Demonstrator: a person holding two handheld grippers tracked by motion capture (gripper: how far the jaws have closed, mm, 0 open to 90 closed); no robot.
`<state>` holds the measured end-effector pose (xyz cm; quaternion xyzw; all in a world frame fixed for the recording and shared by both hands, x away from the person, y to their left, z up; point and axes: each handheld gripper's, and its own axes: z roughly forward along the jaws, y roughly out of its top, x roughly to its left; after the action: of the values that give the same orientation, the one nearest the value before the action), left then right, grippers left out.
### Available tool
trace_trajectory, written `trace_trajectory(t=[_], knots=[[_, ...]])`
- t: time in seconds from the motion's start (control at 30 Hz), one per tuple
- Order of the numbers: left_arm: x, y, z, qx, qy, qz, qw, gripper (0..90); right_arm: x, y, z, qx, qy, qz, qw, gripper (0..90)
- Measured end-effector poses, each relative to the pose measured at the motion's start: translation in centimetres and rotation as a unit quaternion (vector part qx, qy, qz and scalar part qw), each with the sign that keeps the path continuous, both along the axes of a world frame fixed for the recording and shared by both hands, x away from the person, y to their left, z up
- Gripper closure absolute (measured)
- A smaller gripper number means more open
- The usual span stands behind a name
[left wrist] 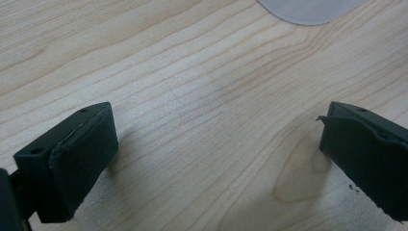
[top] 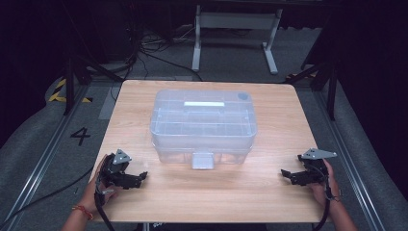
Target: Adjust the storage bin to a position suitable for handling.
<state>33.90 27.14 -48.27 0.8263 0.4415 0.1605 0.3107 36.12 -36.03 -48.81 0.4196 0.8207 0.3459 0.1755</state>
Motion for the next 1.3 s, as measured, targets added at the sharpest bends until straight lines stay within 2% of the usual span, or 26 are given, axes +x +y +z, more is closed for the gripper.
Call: trace_trajectory(t=[0.27,0.4,0.53,0.6,0.8,1.1,1.13,1.17,1.2,1.23,1.3], knots=[[-0.26,0.51,0.0,0.001,0.0,-0.023,0.9997,0.5,-0.1,-0.02,0.0,0.001,0.0,0.012,0.9999,1.7],[0.1,0.47,0.02,0.004,-0.002,-0.044,0.999,0.3,-0.16,0.06,-0.01,0.0,-0.001,0.023,0.9997,1.6],[0.29,0.53,0.04,0.007,-0.004,-0.054,0.9985,0.1,-0.37,0.04,0.0,0.0,-0.003,0.029,0.9996,2.1],[0.3,0.53,0.04,0.007,-0.003,-0.054,0.9985,0.1,-0.44,0.07,0.01,-0.001,-0.005,0.029,0.9996,2.1],[0.25,0.51,0.04,0.006,-0.002,-0.053,0.9986,0.3,-0.5,0.26,0.0,-0.001,-0.004,0.056,0.9984,2.3],[0.08,0.56,0.04,0.003,-0.001,-0.053,0.9986,1.0,-0.48,0.23,-0.01,0.0,-0.002,0.057,0.9984,2.0],[0.06,0.63,0.04,0.006,-0.006,-0.054,0.9985,1.3,-0.47,0.22,-0.02,0.0,-0.002,0.056,0.9984,2.1],[-0.09,0.59,0.0,-0.001,-0.001,-0.049,0.9988,1.5,-0.44,0.21,-0.01,0.0,-0.002,0.054,0.9986,2.4],[-0.1,0.68,0.05,0.003,-0.003,-0.053,0.9986,1.7,-0.42,0.19,0.0,0.001,-0.002,0.05,0.9987,2.8],[-0.21,0.64,0.0,-0.004,0.002,-0.051,0.9987,1.8,-0.4,0.18,0.01,0.001,-0.003,0.049,0.9988,3.7],[-0.19,0.64,-0.01,-0.004,0.001,-0.051,0.9987,1.8,-0.44,0.02,0.05,0.004,-0.007,0.041,0.9991,9.1]])
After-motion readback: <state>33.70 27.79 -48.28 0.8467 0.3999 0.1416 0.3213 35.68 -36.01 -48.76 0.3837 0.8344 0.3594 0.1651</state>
